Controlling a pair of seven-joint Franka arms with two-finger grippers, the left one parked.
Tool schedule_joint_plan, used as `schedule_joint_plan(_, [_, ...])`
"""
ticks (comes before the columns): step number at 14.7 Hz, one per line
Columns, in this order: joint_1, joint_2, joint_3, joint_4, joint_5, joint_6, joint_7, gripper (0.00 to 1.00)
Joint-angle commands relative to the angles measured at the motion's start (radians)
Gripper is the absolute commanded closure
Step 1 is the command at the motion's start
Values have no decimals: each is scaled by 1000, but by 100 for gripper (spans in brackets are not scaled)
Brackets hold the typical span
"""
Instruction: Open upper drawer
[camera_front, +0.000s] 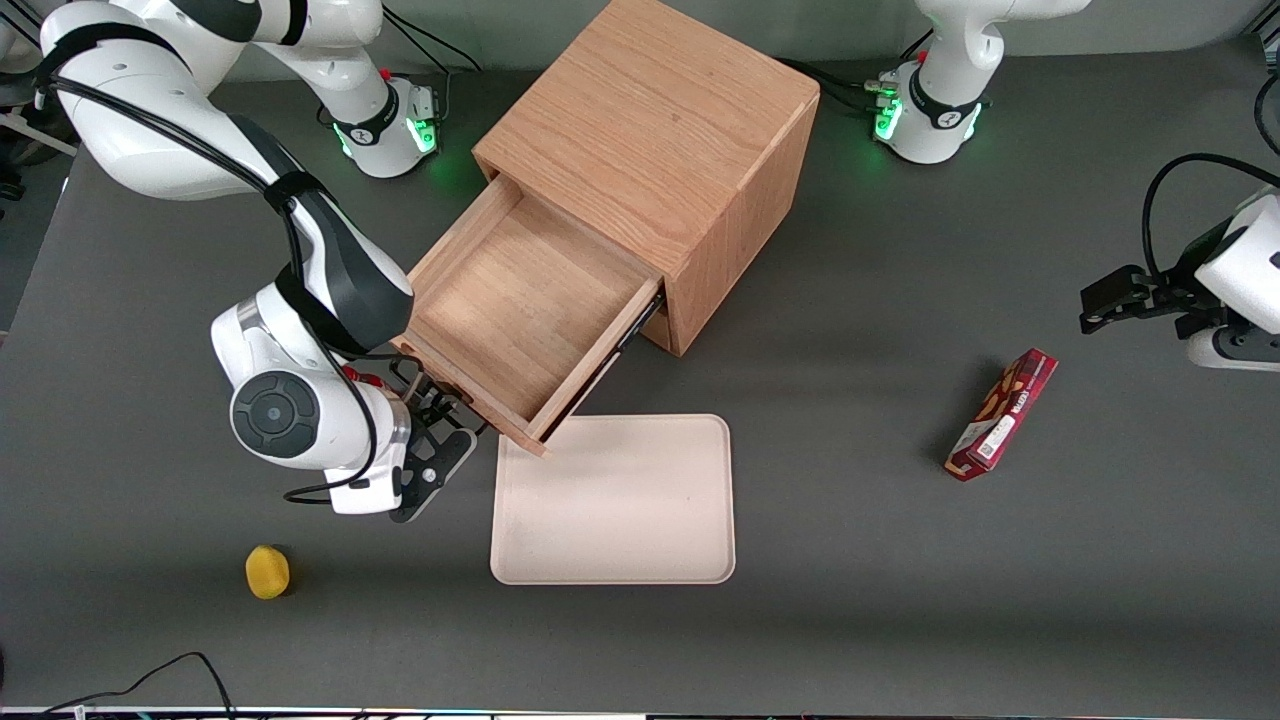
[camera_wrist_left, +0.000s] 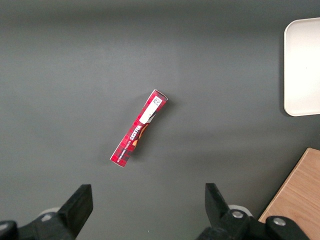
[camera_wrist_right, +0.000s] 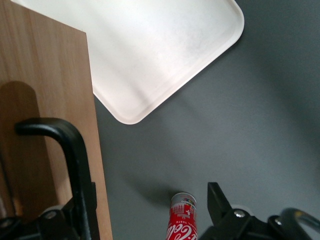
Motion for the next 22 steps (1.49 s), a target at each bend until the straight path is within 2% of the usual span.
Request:
schedule_joint_plan(1, [23, 24, -28, 63, -43, -49, -37, 2])
schedule_joint_plan(7, [84, 18, -28, 146, 15, -141, 34, 1])
schedule_joint_plan(14, [141, 8, -21, 258, 48, -314, 67, 1])
schedule_joint_plan(19, [125, -103, -26, 284, 109, -397, 139, 1])
schedule_joint_plan(22, [30, -211, -15, 252, 173, -397, 196, 1])
